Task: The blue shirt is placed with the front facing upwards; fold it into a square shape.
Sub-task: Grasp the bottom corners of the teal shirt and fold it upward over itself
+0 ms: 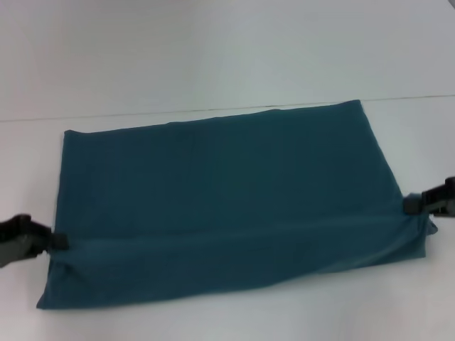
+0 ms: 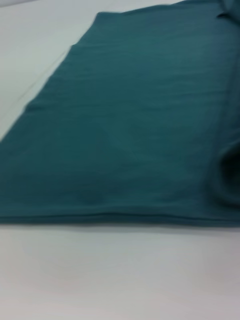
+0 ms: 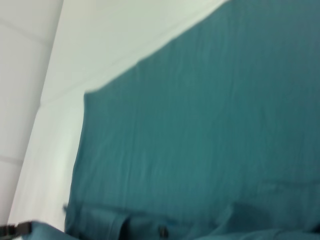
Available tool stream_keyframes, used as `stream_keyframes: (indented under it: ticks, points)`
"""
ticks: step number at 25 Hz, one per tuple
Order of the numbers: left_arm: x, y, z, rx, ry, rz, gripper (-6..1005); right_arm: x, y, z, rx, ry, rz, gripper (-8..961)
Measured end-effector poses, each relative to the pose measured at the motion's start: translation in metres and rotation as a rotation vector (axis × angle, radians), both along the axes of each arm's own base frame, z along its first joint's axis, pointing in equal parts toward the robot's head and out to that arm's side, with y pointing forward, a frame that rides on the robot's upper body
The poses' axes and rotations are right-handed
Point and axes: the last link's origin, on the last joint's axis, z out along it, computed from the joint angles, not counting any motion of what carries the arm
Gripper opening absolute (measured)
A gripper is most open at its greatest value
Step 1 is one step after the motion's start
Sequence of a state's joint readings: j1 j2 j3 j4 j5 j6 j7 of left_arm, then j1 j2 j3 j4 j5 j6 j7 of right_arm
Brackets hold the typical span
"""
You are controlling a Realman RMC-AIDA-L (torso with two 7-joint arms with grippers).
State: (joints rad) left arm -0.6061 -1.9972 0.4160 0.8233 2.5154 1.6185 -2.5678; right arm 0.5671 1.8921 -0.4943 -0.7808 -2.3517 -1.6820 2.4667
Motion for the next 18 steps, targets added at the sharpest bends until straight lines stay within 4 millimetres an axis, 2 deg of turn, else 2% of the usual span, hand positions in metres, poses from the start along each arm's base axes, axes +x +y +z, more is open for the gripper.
stream_keyframes:
  ticks: [5, 13, 18]
  points:
    - [0.012, 0.021, -0.002, 0.016, 0.025, -0.013, 91, -0.005, 0.014, -0.001, 0.060, -0.011, 0.005, 55]
    - [0.040, 0.060, -0.011, 0.050, 0.085, -0.079, 93, -0.025, 0.048, -0.009, 0.142, -0.056, 0.045, 56]
    - [0.046, 0.079, -0.008, 0.114, 0.139, -0.089, 94, -0.030, 0.068, -0.013, 0.216, -0.120, 0.050, 56]
